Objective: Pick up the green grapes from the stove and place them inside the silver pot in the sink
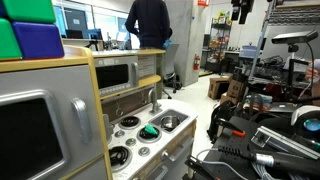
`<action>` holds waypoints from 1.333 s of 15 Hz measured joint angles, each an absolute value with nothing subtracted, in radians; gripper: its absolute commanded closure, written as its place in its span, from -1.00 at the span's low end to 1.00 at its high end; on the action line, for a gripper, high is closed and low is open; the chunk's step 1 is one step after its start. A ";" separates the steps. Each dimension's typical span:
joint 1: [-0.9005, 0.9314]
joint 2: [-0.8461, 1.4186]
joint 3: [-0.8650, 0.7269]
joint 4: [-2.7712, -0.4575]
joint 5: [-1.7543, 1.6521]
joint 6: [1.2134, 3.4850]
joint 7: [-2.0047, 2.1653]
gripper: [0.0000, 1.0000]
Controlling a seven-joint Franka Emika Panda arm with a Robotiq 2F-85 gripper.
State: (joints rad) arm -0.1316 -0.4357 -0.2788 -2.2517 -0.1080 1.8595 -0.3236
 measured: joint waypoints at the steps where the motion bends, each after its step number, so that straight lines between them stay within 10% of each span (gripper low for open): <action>1: -0.132 -0.436 -0.279 -2.251 -0.108 1.860 -0.324 -1.00; 9: -0.128 -0.431 -0.278 -2.260 -0.075 1.885 -0.324 -1.00; 20: -0.089 0.029 -0.103 -2.311 -0.163 2.625 0.064 -1.00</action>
State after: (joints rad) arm -0.0891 0.0294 -0.1033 -2.3111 -0.1634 2.6247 0.0636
